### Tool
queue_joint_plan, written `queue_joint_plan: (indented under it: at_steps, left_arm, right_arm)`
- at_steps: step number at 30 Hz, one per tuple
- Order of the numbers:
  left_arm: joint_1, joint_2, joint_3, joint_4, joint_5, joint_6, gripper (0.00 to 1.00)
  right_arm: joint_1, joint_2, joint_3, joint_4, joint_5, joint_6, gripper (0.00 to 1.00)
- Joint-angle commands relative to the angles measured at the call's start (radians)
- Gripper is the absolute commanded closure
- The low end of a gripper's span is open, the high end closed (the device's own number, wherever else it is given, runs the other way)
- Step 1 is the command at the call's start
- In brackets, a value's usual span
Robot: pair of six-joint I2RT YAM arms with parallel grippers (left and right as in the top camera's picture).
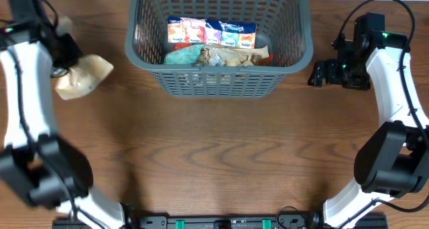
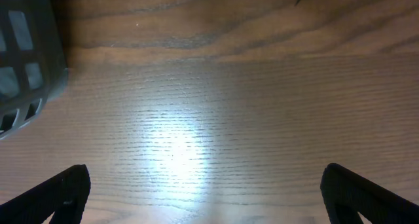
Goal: Pack container
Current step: 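Carry the beige pouch into the basket and open the left gripper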
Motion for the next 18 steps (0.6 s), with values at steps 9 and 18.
queue_joint_plan:
  at_steps: [9, 18]
  left_arm:
    - [-0.185, -0.281, 0.204, 0.056, 0.155, 0.394, 0.94]
    - [-0.486, -0.264, 0.301, 0.092, 0.164, 0.917, 0.94]
  right_arm:
    - [0.007, 0.002, -0.002, -0.007, -0.011, -0.014, 0.01]
    - [0.008, 0.002, -0.002, -0.004, -0.011, -0.029, 0.01]
